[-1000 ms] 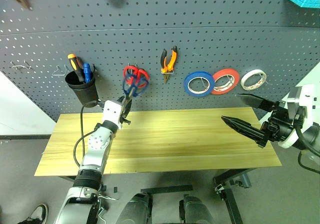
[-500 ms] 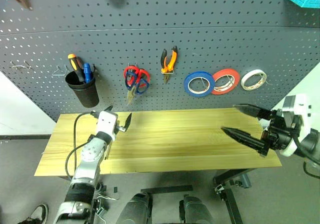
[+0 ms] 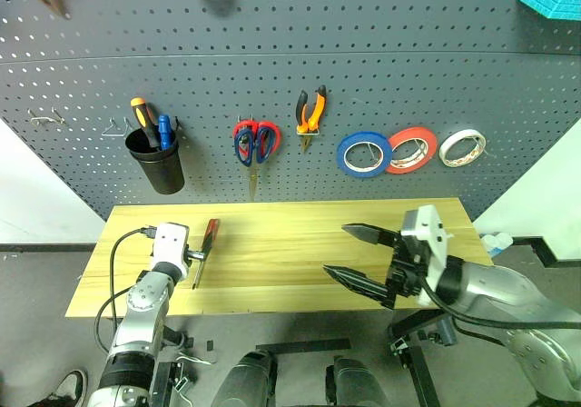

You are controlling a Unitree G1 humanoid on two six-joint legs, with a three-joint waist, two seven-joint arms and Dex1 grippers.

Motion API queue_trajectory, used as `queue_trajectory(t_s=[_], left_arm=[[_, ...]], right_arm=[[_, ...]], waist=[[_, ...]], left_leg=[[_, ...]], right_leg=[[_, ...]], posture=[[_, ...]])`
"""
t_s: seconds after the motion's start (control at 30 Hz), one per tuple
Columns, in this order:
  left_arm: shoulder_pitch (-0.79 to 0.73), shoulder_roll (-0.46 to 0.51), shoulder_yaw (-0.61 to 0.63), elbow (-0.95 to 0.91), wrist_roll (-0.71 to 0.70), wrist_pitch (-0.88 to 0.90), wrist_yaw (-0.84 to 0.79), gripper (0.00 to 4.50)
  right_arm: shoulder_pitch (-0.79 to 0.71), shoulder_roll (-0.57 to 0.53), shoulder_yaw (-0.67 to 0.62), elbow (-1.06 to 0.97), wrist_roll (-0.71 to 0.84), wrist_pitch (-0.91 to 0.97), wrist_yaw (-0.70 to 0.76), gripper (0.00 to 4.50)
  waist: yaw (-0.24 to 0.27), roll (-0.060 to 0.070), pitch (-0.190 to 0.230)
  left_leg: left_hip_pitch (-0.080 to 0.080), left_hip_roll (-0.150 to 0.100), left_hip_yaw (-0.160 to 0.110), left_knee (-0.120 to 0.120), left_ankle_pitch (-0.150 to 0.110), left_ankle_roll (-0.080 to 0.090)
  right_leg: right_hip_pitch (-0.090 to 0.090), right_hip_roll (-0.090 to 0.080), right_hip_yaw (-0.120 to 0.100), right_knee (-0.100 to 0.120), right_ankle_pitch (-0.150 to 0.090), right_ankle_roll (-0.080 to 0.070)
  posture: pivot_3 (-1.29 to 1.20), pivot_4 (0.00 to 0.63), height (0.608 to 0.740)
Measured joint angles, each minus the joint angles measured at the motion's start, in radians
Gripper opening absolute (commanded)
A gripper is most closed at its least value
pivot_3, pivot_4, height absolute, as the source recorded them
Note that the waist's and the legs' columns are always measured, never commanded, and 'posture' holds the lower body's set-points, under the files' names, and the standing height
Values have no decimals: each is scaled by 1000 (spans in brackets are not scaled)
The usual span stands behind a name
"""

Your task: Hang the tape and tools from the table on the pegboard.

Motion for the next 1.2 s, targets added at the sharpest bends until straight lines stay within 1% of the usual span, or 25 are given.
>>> queue_trajectory(t_s=[0.07, 0.13, 0.37, 0.53, 0.67, 0.9, 0.97, 1.1, 1.2], left_arm=[[-50, 0, 5, 98, -1, 0, -1, 4482], [-88, -1, 6, 175, -1, -10, -3, 4482], [-168, -19, 18, 368, -1, -28, 8, 4482], [-225, -29, 33, 431, -14, 4, 23, 4482], [-278, -30, 48, 435, -36, 56, 27, 4482], [-363, 9, 99, 434, -100, 287, 44, 4482], [-375, 22, 106, 432, -108, 377, 54, 4482], [-377, 35, 86, 358, -109, 539, 28, 4482], [-404, 69, 49, 285, -109, 696, -32, 4482]], right_arm=[[-26, 42, 31, 43, -24, -9, -14, 4500], [-37, 60, 44, 68, -39, -16, -22, 4500], [-37, 67, 57, 78, -52, -16, -21, 4500], [-27, 66, 56, 77, -53, -16, -21, 4500], [-23, 66, 56, 77, -53, -15, -21, 4500], [9, 62, 54, 76, -53, -14, -21, 4500], [11, 61, 54, 75, -53, -14, -22, 4500], [21, 60, 54, 74, -53, -14, -25, 4500], [27, 59, 54, 73, -53, -14, -26, 4500]], waist=[[-1, 0, 0], [-1, 0, 0], [-2, 0, 0], [-3, 0, 0], [-3, 0, 0], [-17, 0, 0], [-25, 0, 0], [-26, -1, 1], [-26, -1, 1]], left_leg=[[0, 0, 0, -1, 0, 0], [0, 0, 0, -1, 0, 0], [0, -1, 0, -2, 0, 1], [0, -1, 0, -2, 0, 1], [0, -1, 0, -2, 0, 1], [0, -1, 0, -2, 0, 1], [0, -1, 0, -2, 0, 1], [0, -1, 0, -2, 0, 1], [0, -1, 0, -2, 0, 1]], right_leg=[[-1, 0, 0, 0, 0, 0], [-1, 0, 0, 0, 0, 0], [-1, -1, 0, 0, 0, 0], [-1, 0, 0, 0, 0, 0], [-1, -1, 0, 0, 0, 0], [-1, 0, 0, 0, 0, 1], [-1, 0, 0, 0, 0, 1], [-1, 0, 0, 1, 0, 1], [-2, 0, 0, 1, 0, 1]], posture=[[-20, 113, 740], [-18, 115, 740], [-25, 123, 740], [-27, 126, 740], [-27, 128, 740], [-26, 134, 740], [-23, 136, 740], [-19, 136, 740], [-9, 137, 740]])
